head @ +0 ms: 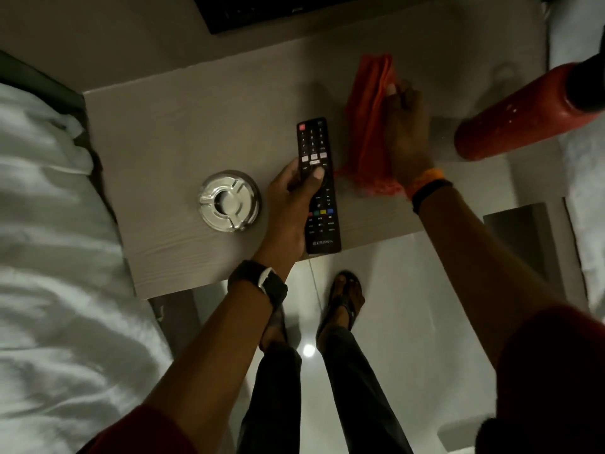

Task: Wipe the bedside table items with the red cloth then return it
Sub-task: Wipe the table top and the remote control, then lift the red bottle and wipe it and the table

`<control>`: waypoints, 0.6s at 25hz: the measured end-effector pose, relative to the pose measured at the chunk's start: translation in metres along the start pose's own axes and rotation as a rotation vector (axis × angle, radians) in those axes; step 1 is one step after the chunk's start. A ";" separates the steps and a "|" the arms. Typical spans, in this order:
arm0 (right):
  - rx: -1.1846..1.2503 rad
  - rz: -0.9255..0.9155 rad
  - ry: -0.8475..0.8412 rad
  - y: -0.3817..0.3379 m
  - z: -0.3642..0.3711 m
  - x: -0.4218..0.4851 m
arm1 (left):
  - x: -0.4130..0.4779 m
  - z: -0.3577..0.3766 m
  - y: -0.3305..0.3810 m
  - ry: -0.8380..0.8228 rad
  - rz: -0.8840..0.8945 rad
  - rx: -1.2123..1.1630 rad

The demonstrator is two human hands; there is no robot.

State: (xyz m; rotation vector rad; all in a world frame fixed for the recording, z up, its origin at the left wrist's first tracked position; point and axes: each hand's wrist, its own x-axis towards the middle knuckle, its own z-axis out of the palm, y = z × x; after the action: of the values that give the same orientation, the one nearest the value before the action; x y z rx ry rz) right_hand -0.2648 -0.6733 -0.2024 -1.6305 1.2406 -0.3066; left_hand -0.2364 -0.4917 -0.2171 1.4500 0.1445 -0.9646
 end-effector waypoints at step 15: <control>0.130 -0.009 0.049 0.035 -0.045 -0.108 | 0.023 0.014 -0.003 0.258 0.134 0.394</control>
State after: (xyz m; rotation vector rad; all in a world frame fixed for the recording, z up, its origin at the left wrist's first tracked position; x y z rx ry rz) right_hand -0.3634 -0.6071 -0.1731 -1.5253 1.2249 -0.4266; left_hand -0.2304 -0.5142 -0.2308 1.9210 0.0440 -0.7176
